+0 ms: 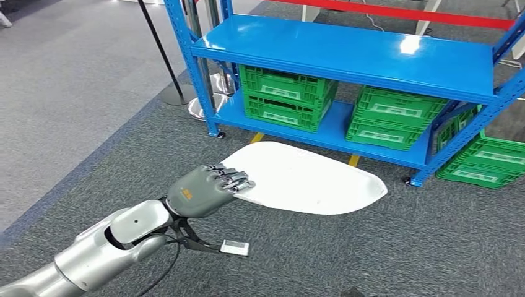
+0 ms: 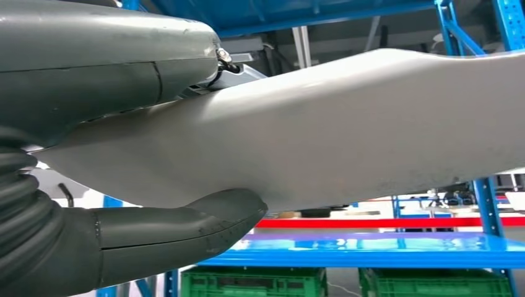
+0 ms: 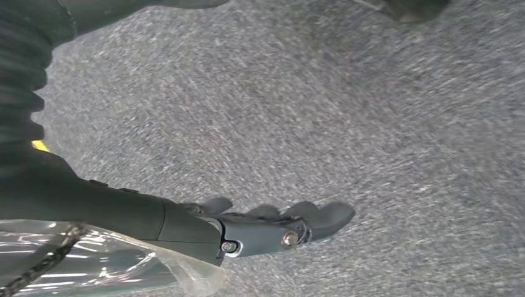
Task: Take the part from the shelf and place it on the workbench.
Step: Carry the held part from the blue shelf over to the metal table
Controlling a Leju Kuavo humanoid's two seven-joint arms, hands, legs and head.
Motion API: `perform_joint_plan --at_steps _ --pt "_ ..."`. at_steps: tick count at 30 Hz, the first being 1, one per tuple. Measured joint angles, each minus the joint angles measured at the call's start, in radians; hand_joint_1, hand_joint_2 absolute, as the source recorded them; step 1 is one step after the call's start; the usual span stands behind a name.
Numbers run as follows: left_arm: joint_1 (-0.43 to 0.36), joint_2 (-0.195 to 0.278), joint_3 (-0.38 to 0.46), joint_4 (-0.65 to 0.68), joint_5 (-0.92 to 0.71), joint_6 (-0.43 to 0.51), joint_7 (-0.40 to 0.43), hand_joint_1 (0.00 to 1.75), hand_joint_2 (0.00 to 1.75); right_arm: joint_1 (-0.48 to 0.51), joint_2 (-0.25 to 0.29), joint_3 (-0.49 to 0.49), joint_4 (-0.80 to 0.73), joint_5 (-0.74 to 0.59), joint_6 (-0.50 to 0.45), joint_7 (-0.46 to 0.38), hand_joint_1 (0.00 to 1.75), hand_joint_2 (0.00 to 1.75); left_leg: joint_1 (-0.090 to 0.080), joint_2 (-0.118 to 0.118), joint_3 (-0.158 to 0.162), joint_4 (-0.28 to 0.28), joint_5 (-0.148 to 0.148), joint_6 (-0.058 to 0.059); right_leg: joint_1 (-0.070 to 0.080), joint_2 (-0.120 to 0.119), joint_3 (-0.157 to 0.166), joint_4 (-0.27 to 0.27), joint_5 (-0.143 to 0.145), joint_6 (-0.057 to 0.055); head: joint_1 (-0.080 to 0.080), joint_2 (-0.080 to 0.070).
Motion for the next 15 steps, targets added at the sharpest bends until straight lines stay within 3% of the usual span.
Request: perform_joint_plan --at_steps 1,3,5,7,8,9,10,12,13,15 --pt "0.001 0.001 0.0 0.0 0.0 0.001 0.0 1.75 1.75 0.0 0.0 0.0 0.0 0.0 0.0 0.0 0.0 1.75 0.001 -0.007 -0.003 -0.001 0.003 -0.005 -0.001 -0.008 -0.001 0.001 0.003 -0.01 0.0 0.0" --pt "0.002 0.003 0.0 0.0 0.0 0.002 0.0 1.75 1.75 -0.001 -0.001 0.0 0.0 0.001 0.0 0.0 0.0 1.75 0.0 0.007 -0.015 0.019 -0.011 -0.016 -0.005 -0.024 -0.001 -0.002 0.008 -0.023 -0.004 0.0" --pt "0.0 0.005 0.001 0.0 -0.001 0.004 0.0 1.75 1.75 -0.001 -0.002 0.0 -0.001 0.001 0.0 0.0 0.0 1.75 0.003 0.041 -0.054 0.109 -0.063 -0.028 -0.006 -0.041 0.0 -0.004 0.009 -0.032 -0.011 0.0" --pt "0.002 0.005 0.0 0.0 -0.001 0.005 0.0 1.75 1.75 0.001 -0.002 0.0 -0.001 0.001 0.0 0.0 0.0 1.75 0.01 0.058 -0.111 0.238 -0.119 -0.037 -0.006 -0.06 -0.001 -0.004 0.008 -0.035 -0.014 0.0" --pt "0.004 0.006 0.0 0.0 -0.002 0.006 0.0 1.75 1.75 0.002 -0.002 0.0 -0.001 0.001 0.0 0.0 0.0 1.75 0.013 0.061 -0.127 0.275 -0.127 -0.04 -0.006 -0.07 -0.002 -0.004 0.008 -0.035 -0.014 0.0" --pt "0.007 0.007 -0.001 0.0 -0.002 0.006 0.0 1.75 1.75 0.002 -0.001 0.0 -0.001 0.001 0.0 0.0 0.0 1.75 0.015 0.064 -0.125 0.276 -0.117 -0.041 -0.006 -0.079 -0.001 -0.004 0.007 -0.035 -0.014 0.0" --pt "0.008 0.009 0.0 0.0 -0.003 0.007 0.0 1.75 1.75 0.002 -0.001 0.0 -0.001 0.001 -0.001 0.0 0.0 1.75 0.017 0.068 -0.104 0.236 -0.09 -0.04 -0.006 -0.087 0.0 -0.004 0.006 -0.034 -0.014 0.0" --pt "0.009 0.013 0.0 -0.001 -0.003 0.009 0.0 1.75 1.75 0.001 -0.001 0.0 -0.001 0.002 -0.003 0.0 0.0 1.75 0.014 0.094 -0.034 0.101 -0.03 -0.035 -0.005 -0.102 0.005 -0.004 0.002 -0.028 -0.014 0.0" --pt "0.009 0.014 0.001 -0.002 -0.004 0.011 0.0 1.75 1.75 0.001 0.0 0.0 -0.001 0.002 -0.004 0.0 0.0 1.75 0.01 0.107 -0.007 0.047 -0.015 -0.031 -0.002 -0.108 0.005 -0.004 0.0 -0.023 -0.014 0.0" --pt "0.012 0.016 0.001 -0.006 -0.008 0.015 0.001 1.75 1.75 0.001 0.0 0.0 -0.001 0.002 -0.006 0.0 0.0 1.75 0.002 0.118 0.008 0.008 -0.016 -0.023 0.002 -0.123 0.007 -0.006 -0.001 -0.013 -0.012 0.0"
